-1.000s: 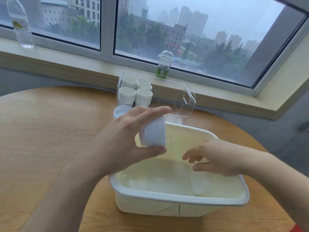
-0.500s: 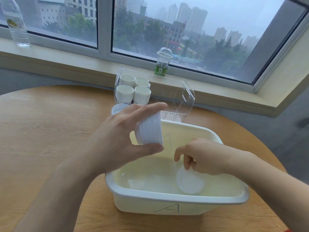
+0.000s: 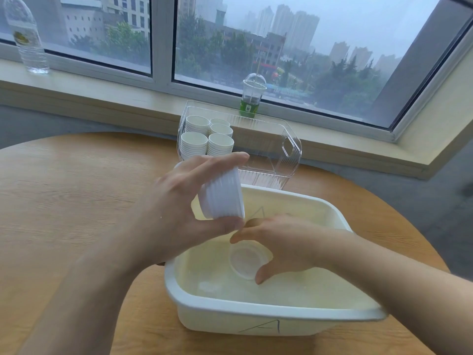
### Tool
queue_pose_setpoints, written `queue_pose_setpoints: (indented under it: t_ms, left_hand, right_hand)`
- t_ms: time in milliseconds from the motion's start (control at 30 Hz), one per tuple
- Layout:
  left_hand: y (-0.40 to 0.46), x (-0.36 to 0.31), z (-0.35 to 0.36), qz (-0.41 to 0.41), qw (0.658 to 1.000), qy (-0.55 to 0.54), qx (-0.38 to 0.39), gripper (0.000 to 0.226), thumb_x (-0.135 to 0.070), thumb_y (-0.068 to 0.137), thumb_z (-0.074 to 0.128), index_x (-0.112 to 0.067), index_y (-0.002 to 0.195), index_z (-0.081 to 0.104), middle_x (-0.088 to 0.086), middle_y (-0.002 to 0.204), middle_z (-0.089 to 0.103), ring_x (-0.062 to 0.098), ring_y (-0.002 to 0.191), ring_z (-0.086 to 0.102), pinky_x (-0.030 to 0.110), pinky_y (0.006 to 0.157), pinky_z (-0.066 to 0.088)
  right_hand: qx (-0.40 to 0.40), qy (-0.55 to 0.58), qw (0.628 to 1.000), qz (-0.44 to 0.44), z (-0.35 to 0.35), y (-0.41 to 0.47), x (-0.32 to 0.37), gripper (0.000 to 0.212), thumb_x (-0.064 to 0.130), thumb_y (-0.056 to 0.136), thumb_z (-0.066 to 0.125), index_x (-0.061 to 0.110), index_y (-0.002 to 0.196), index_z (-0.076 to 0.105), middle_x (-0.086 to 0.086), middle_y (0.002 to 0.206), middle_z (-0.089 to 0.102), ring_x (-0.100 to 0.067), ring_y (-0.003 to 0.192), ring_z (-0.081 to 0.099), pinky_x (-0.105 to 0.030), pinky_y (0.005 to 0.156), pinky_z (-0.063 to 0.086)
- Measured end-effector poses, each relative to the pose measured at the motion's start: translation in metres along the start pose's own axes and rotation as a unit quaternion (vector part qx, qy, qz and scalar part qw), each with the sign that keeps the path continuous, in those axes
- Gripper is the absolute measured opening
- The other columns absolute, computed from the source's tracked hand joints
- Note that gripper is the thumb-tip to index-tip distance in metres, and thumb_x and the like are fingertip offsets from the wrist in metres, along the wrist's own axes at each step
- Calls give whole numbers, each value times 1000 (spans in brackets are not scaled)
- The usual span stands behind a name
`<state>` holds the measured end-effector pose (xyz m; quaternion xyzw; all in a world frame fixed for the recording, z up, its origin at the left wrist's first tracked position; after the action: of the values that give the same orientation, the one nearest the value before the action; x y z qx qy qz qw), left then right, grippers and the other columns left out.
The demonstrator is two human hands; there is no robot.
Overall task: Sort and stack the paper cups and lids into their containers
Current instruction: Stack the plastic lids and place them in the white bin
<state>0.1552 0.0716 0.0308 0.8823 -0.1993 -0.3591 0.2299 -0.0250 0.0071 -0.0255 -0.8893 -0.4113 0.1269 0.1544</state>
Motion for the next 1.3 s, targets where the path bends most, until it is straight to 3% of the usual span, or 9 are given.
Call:
queue_pose_setpoints:
  t_ms: [233, 467, 567, 667, 833, 1033, 1300]
  left_hand:
    - [0, 2, -1, 1, 1000, 7, 4, 83, -64, 76, 77, -64, 149, 38, -27, 138, 55, 7, 124, 58, 47, 101, 51]
    - [1, 1, 0, 2, 1000, 9, 9, 83, -67, 76, 75, -65, 149, 36, -27, 143, 53, 6, 127, 57, 47, 101, 52]
    - [0, 0, -2, 5, 1000, 9, 6, 84, -68, 76, 75, -66, 149, 35, -28, 142, 53, 3, 126, 56, 44, 102, 51]
    - [-1, 0, -4, 8, 1000, 8, 0, 83, -67, 76, 76, -65, 149, 36, -28, 142, 53, 4, 126, 57, 45, 103, 51]
    - [0, -1, -5, 13, 1000, 11, -7, 82, -66, 76, 77, -64, 148, 39, -31, 141, 53, 4, 125, 58, 45, 102, 51]
    - [3, -7, 1, 25, 1000, 10, -1, 81, -67, 77, 76, -61, 149, 40, -29, 142, 53, 8, 127, 58, 47, 100, 52]
    - [1, -14, 5, 42, 999, 12, 8, 83, -65, 78, 77, -59, 151, 39, -30, 141, 51, 2, 129, 55, 44, 100, 53]
  right_hand:
    - [19, -2, 1000, 2, 4, 1, 3, 92, 61, 75, 84, 46, 152, 36, 14, 147, 50, -18, 127, 55, -34, 98, 41]
    - [27, -20, 999, -3, 8, 1, 4, 90, 61, 79, 80, 47, 153, 33, 12, 149, 51, -20, 133, 52, -39, 108, 43]
    - [-6, 97, 995, 5, -6, -8, -5, 85, 61, 78, 83, 48, 150, 38, 20, 139, 54, -6, 124, 55, -36, 108, 45]
    - [-69, 244, 967, 15, -27, -25, -19, 84, 57, 75, 88, 49, 147, 44, 25, 130, 59, 4, 118, 59, -27, 100, 52]
    - [-179, 492, 852, -8, -54, -54, -37, 81, 26, 75, 92, 33, 145, 53, 4, 127, 67, -17, 116, 71, -32, 90, 59]
    - [-262, 484, 834, -33, -72, -67, -26, 87, 22, 74, 91, 35, 149, 48, 5, 136, 63, -15, 127, 65, -42, 100, 58]
    - [-262, 447, 854, -49, -75, -60, -6, 85, 25, 73, 93, 35, 146, 50, 11, 137, 64, -10, 131, 61, -42, 100, 58]
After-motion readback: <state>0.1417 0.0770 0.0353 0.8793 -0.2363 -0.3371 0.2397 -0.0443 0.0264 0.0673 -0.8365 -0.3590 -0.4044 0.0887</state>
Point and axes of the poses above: each hand's wrist, its own y-axis towards the middle knuckle, its own z-axis out of the palm, x = y × z, the point moved 6 cm from there along y, towards the middle knuckle
